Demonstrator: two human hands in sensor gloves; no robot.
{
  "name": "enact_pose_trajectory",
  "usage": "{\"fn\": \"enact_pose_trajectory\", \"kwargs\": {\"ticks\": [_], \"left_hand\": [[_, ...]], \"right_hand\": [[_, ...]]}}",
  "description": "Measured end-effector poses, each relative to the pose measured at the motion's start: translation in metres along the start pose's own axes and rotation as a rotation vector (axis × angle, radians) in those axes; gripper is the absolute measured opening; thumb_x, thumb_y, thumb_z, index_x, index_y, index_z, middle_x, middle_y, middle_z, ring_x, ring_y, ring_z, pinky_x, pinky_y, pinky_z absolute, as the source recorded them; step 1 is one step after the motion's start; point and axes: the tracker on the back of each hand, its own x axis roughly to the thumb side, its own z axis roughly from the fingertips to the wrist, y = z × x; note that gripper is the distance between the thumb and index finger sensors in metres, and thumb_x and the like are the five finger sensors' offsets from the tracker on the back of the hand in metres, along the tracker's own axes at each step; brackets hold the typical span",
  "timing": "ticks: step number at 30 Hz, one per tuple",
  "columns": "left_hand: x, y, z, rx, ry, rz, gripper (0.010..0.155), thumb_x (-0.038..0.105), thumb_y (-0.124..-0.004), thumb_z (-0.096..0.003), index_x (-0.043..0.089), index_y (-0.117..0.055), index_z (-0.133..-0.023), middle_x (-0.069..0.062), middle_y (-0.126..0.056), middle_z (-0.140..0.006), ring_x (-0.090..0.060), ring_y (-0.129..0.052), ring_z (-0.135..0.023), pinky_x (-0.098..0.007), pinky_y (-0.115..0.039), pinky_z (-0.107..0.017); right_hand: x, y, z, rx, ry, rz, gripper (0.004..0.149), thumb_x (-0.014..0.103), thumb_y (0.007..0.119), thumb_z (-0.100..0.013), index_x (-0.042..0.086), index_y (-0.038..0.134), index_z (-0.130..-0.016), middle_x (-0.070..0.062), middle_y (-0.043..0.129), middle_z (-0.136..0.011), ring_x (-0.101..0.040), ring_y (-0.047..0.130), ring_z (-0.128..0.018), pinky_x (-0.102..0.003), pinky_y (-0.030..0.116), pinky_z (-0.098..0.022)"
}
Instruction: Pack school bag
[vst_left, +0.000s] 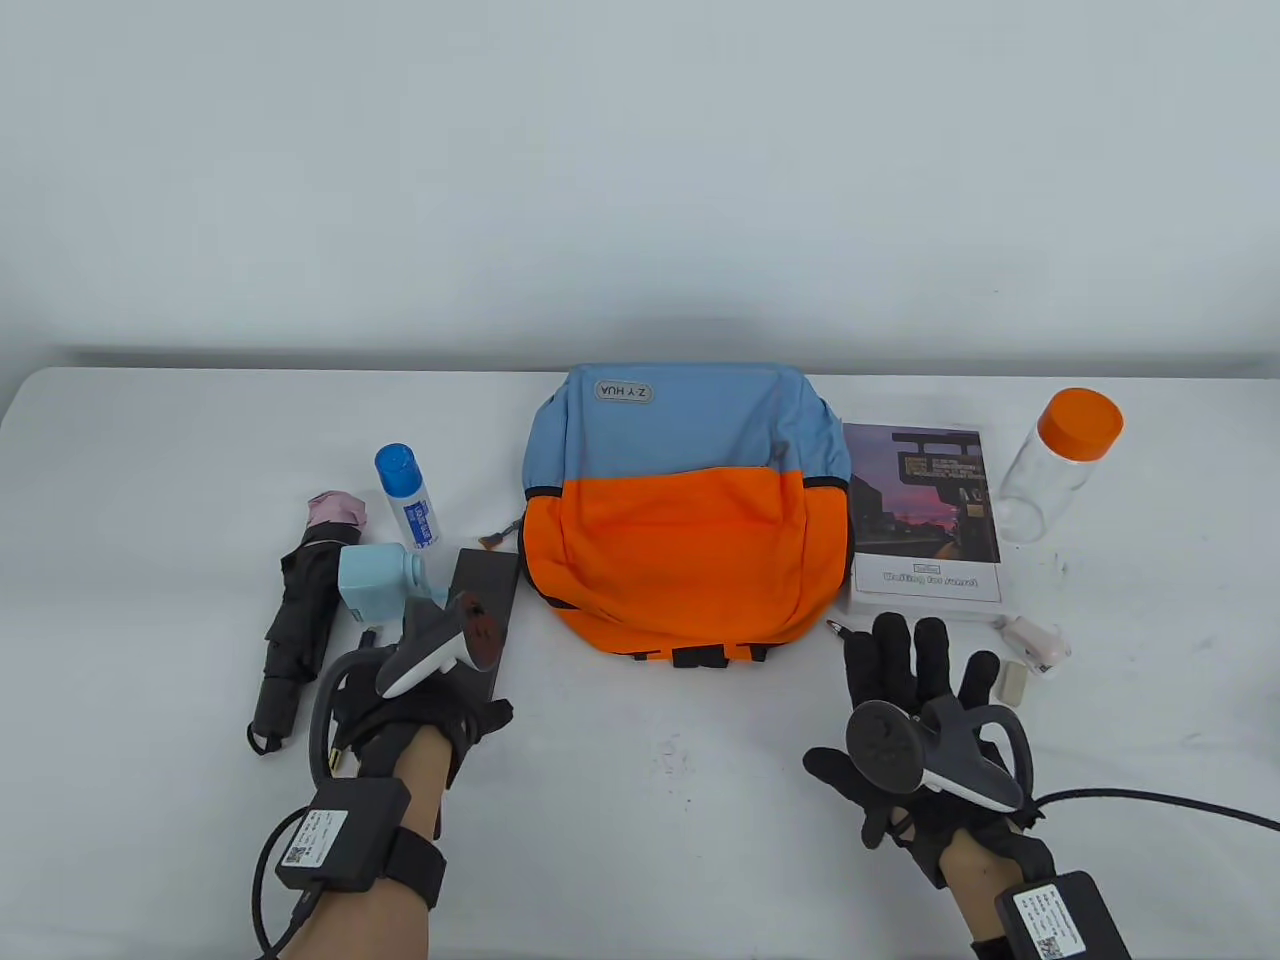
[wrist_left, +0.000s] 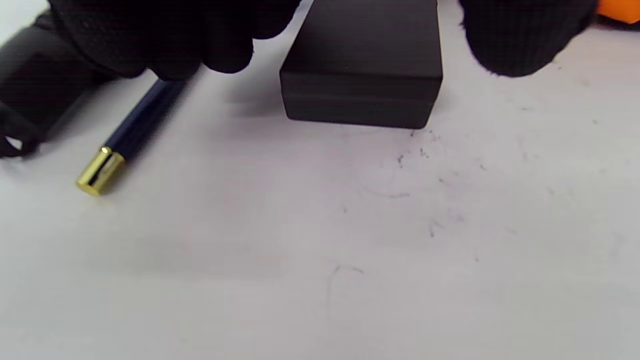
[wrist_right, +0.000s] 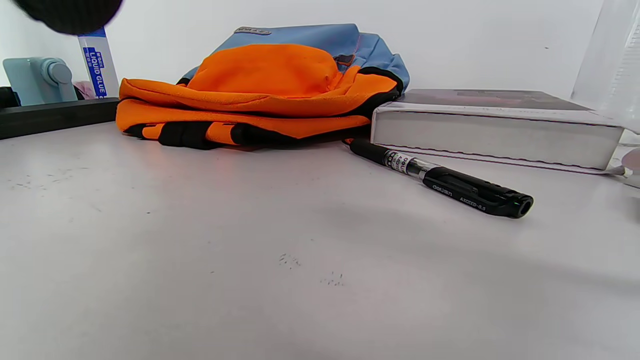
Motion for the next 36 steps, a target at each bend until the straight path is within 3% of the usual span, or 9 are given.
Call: {"fn": "enact_pose_trajectory", "kwargs": {"ticks": [4, 8, 14, 17, 23, 27, 31, 34, 36], "left_hand": [[0.005, -0.008, -0.008, 0.049, 0.037, 0.018, 0.12, 0.078, -0.062, -0.0527, -0.017, -0.032, -0.12, -0.044, -0.048, -0.116, -0.07, -0.06, -0.098, -0.077, -0.062, -0.07], [0.006, -0.012, -0.008, 0.175, 0.102, 0.017, 0.109, 0.074, -0.067, -0.0537, -0.012, -0.046, -0.117, -0.038, -0.062, -0.111, -0.064, -0.071, -0.093, -0.074, -0.069, -0.067], [0.001, -0.013, -0.007, 0.258, 0.129, 0.106, 0.103, 0.071, -0.075, -0.0522, -0.011, -0.059, -0.112, -0.032, -0.075, -0.101, -0.058, -0.082, -0.086, -0.07, -0.077, -0.063], [0.002, -0.012, -0.001, 0.26, 0.116, 0.083, 0.103, 0.072, -0.074, -0.0529, -0.011, -0.058, -0.112, -0.032, -0.075, -0.102, -0.058, -0.083, -0.086, -0.069, -0.078, -0.062], [-0.029, 0.019, 0.033, 0.36, 0.032, 0.143, 0.102, 0.069, -0.076, -0.0531, -0.012, -0.056, -0.112, -0.034, -0.074, -0.102, -0.061, -0.083, -0.084, -0.069, -0.078, -0.062], [-0.043, 0.046, 0.068, 0.502, -0.118, 0.172, 0.103, 0.067, -0.08, -0.0514, -0.012, -0.056, -0.113, -0.035, -0.074, -0.103, -0.061, -0.083, -0.084, -0.069, -0.079, -0.062], [-0.036, 0.064, 0.105, 0.668, -0.284, 0.17, 0.102, 0.063, -0.088, -0.0478, -0.01, -0.059, -0.113, -0.035, -0.077, -0.105, -0.061, -0.087, -0.086, -0.069, -0.081, -0.063], [-0.021, 0.066, 0.118, 0.723, -0.43, 0.159, 0.102, 0.061, -0.092, -0.045, -0.009, -0.06, -0.113, -0.033, -0.079, -0.105, -0.059, -0.089, -0.087, -0.068, -0.083, -0.064], [-0.004, 0.06, 0.118, 0.726, -0.594, 0.094, 0.102, 0.063, -0.091, -0.0434, -0.006, -0.061, -0.113, -0.031, -0.081, -0.105, -0.056, -0.093, -0.087, -0.067, -0.084, -0.065]], "right_hand": [[-0.001, 0.003, -0.003, 0.0, 0.015, 0.033, 0.108, 0.066, 0.064, -0.04, 0.004, -0.006, -0.096, -0.033, -0.004, -0.103, -0.057, -0.007, -0.083, -0.08, 0.005, -0.044], [0.0, 0.01, -0.008, 0.047, 0.018, 0.034, 0.109, 0.065, 0.064, -0.04, 0.004, -0.006, -0.096, -0.033, -0.005, -0.102, -0.057, -0.007, -0.083, -0.08, 0.005, -0.044], [-0.002, 0.012, -0.01, 0.057, 0.027, 0.036, 0.108, 0.065, 0.064, -0.04, 0.004, -0.006, -0.096, -0.033, -0.005, -0.102, -0.057, -0.007, -0.083, -0.08, 0.005, -0.044], [-0.003, 0.013, -0.011, 0.063, 0.03, 0.036, 0.108, 0.065, 0.064, -0.04, 0.004, -0.006, -0.096, -0.033, -0.005, -0.102, -0.057, -0.007, -0.083, -0.08, 0.005, -0.044], [-0.002, 0.014, -0.012, 0.07, 0.029, 0.033, 0.108, 0.065, 0.064, -0.04, 0.004, -0.006, -0.096, -0.033, -0.005, -0.102, -0.057, -0.007, -0.083, -0.08, 0.005, -0.044], [-0.003, 0.013, -0.012, 0.068, 0.032, 0.024, 0.108, 0.064, 0.065, -0.04, 0.004, -0.006, -0.096, -0.033, -0.005, -0.102, -0.057, -0.007, -0.083, -0.08, 0.006, -0.044], [-0.006, 0.009, -0.011, 0.047, 0.058, 0.069, 0.108, 0.065, 0.064, -0.04, 0.004, -0.006, -0.096, -0.033, -0.005, -0.102, -0.057, -0.006, -0.083, -0.081, 0.007, -0.045], [-0.009, 0.009, -0.01, 0.049, 0.07, 0.013, 0.108, 0.064, 0.065, -0.04, 0.004, -0.005, -0.096, -0.033, -0.005, -0.102, -0.057, -0.006, -0.083, -0.081, 0.006, -0.045], [-0.011, 0.008, -0.01, 0.048, 0.076, 0.022, 0.108, 0.064, 0.065, -0.04, 0.004, -0.005, -0.096, -0.033, -0.005, -0.102, -0.057, -0.006, -0.084, -0.081, 0.006, -0.045]]}}
